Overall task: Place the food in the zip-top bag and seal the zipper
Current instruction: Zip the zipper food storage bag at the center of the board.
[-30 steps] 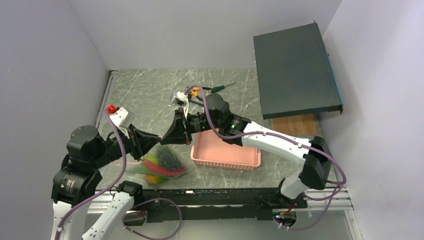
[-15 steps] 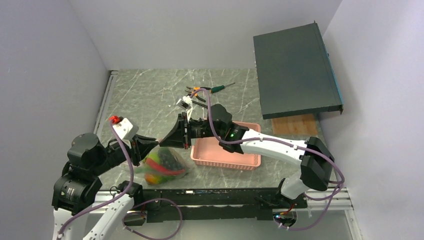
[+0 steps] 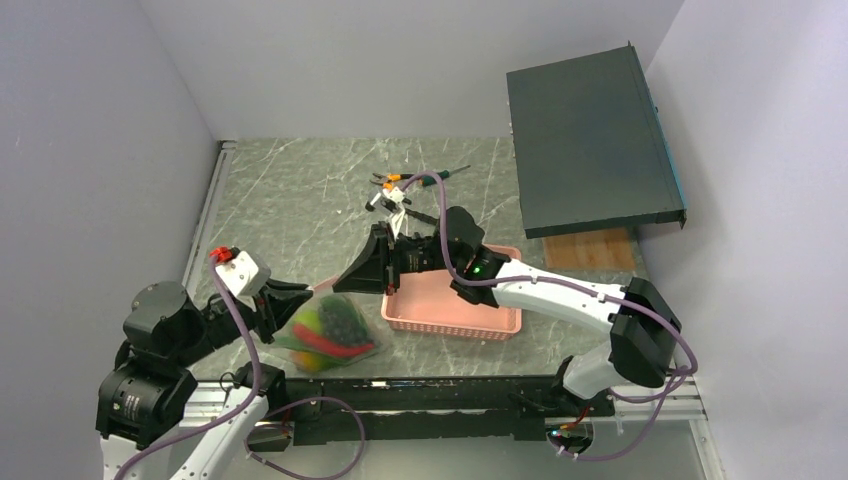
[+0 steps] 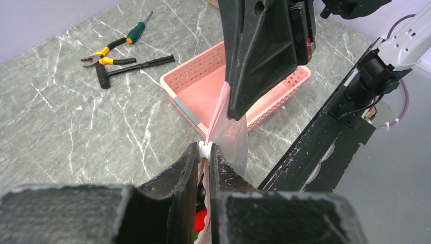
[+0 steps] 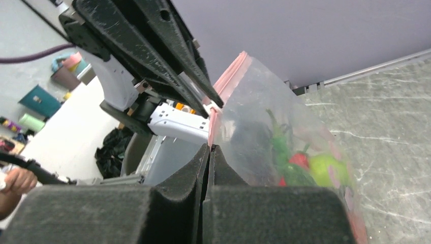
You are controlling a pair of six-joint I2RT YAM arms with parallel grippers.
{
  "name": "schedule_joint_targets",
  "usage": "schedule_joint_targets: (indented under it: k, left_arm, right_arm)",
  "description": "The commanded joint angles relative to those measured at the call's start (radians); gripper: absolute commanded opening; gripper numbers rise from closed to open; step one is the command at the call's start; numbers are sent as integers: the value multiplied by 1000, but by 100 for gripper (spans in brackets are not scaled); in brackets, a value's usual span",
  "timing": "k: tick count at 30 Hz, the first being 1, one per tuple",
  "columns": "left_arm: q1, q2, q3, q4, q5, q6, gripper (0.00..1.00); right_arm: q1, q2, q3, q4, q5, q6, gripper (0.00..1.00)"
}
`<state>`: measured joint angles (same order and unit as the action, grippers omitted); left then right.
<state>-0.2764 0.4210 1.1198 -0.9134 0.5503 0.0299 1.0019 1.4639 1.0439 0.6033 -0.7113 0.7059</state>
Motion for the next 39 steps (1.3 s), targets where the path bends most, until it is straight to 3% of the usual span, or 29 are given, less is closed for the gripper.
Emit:
schedule_joint_targets:
  k: [1, 3, 6, 13, 28, 32, 34, 39]
  left_arm:
    - [5, -11, 39, -10, 0, -12, 0]
    - [5, -11, 39, 5, 17, -20, 0]
    - [5, -9, 41, 8, 12, -23, 0]
    - [5, -5, 41, 13, 5, -23, 0]
    - [5, 4, 33, 3, -8, -66, 0]
    - [5, 1, 31, 2, -13, -72, 0]
    - [5, 2, 34, -4, -18, -72, 0]
    - [5, 11, 63, -53, -65, -69, 0]
  right_arm:
    - [-19, -23, 86, 10, -161, -105, 0]
    - [-19, -7, 120, -59, -210, -166, 11]
    - [-20, 17, 167, -120, -271, -214, 37]
    - [-16, 67, 257, -273, -267, -285, 45]
    - [6, 110, 306, -277, -211, -289, 24]
    - [6, 117, 312, -283, -189, -284, 10]
    - [6, 114, 306, -290, -129, -283, 0]
    - [-4, 57, 206, -227, 94, -238, 0]
